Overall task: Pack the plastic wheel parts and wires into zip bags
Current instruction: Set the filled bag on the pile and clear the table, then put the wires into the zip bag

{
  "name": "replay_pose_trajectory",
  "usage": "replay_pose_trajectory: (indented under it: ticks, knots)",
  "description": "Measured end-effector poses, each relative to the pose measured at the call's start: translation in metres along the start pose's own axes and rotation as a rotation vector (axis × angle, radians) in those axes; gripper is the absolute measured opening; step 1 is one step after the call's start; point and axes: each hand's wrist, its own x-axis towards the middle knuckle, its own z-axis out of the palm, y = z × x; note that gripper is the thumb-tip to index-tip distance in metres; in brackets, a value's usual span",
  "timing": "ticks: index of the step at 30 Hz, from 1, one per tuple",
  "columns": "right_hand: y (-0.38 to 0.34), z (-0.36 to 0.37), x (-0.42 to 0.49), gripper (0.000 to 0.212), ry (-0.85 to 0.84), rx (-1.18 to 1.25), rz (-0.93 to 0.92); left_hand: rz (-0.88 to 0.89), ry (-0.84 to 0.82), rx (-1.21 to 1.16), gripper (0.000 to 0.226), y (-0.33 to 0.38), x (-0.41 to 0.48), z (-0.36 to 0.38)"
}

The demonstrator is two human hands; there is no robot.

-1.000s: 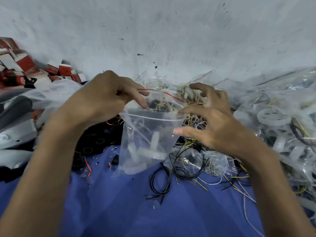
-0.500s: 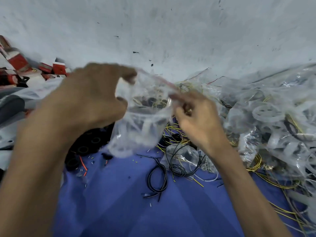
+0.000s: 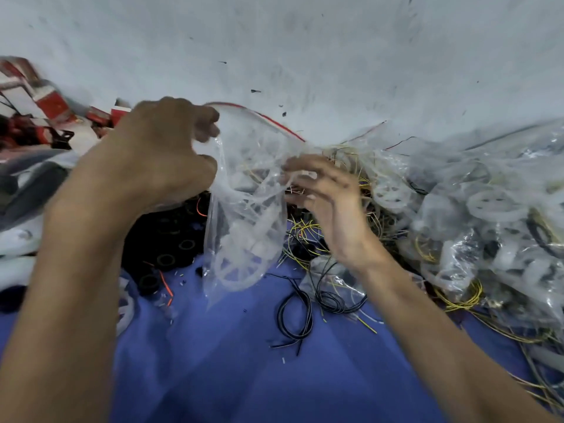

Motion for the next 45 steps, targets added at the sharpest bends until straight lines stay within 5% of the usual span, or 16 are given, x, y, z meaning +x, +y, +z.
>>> replay_pose_trajectory:
  ticks: [3,5,9,15,22,27,35,39,45]
  knots:
    - [0.038,0.010,0.001,0.038,0.320,0.286,0.400,-0.007,0.046,-0.023,0.047,0.000,0.001,0.001]
    - [0.070,0.022,-0.001,0.030,0.286,-0.050,0.605,-0.032,0.108,-0.031,0.043,0.001,0.002,0.002]
    - [0.122,0.040,-0.016,0.038,-0.338,-0.978,0.354,-0.042,0.176,-0.048,0.065,-0.002,0.005,-0.001]
    - [0.135,0.068,-0.019,0.034,-0.488,-1.104,0.151,-0.090,-0.147,-0.050,0.049,-0.013,0.010,0.019]
    - [0.121,0.056,-0.008,0.026,-0.589,-1.094,0.252,-0.082,-0.315,-0.117,0.061,-0.021,0.016,0.040]
    - [0.070,0.028,-0.013,0.013,-0.492,-0.890,0.249,-0.038,-0.340,-0.131,0.066,-0.022,0.018,0.052]
    - [-0.003,-0.023,-0.030,0.022,-0.352,-0.584,0.249,0.066,-0.330,-0.130,0.059,-0.003,0.014,0.064]
    - [-0.012,-0.037,-0.030,0.023,-0.311,-0.575,0.207,0.099,-0.316,-0.134,0.074,0.003,0.011,0.066]
    - [-0.017,-0.039,-0.027,0.031,-0.153,-0.424,0.129,0.216,-0.448,-0.093,0.078,0.019,0.004,0.068]
